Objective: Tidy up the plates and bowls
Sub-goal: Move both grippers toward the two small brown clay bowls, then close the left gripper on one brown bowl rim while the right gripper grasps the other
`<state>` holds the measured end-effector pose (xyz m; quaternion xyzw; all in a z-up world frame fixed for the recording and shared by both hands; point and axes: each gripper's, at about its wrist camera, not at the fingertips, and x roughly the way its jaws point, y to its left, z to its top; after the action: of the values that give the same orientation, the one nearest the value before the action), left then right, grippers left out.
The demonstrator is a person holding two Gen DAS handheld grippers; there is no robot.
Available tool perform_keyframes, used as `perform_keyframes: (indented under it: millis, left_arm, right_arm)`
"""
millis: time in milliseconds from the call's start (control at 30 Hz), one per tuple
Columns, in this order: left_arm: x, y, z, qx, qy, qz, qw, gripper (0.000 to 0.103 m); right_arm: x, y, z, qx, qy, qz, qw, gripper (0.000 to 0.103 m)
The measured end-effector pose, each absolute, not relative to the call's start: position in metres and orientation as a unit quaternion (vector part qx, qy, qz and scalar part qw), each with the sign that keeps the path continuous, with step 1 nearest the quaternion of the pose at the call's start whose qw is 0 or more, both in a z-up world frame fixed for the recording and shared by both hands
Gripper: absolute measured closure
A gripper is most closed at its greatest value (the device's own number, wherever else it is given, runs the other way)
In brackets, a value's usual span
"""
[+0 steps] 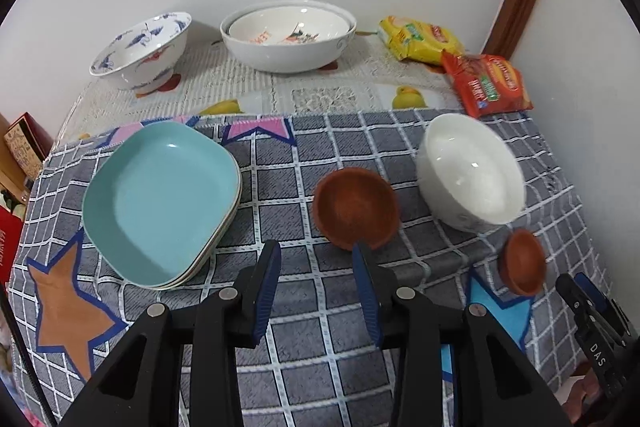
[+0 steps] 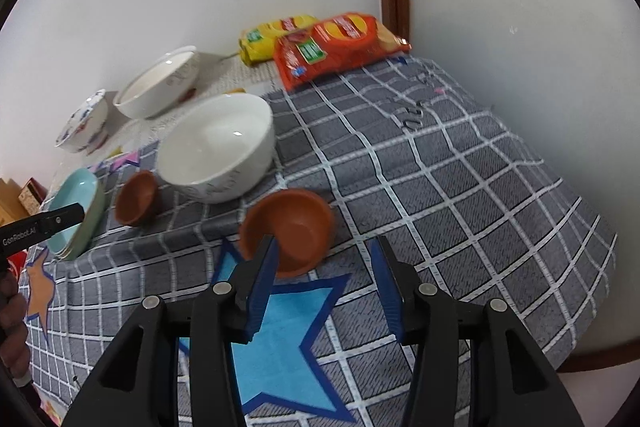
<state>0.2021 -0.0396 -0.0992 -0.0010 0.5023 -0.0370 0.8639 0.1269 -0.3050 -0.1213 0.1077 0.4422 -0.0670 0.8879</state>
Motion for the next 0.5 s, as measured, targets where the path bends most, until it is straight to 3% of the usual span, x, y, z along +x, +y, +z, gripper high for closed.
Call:
perform_keyframes:
  millis: [333, 500]
  left_arm:
    - [0.230, -0.046, -0.132, -0.005, 0.523, -0.048, 0.851, 0.068]
    - [0.240, -0.045, -0.141, -0.013, 0.525, -0.046, 0.850, 0.068]
  right_arm:
    - [0.150, -0.314, -0.152, 0.126, 0.461, -0.071, 0.875, 0.055]
    - [0.160, -0.316, -0.163, 0.131, 0.474, -0.070, 0.868, 0.070]
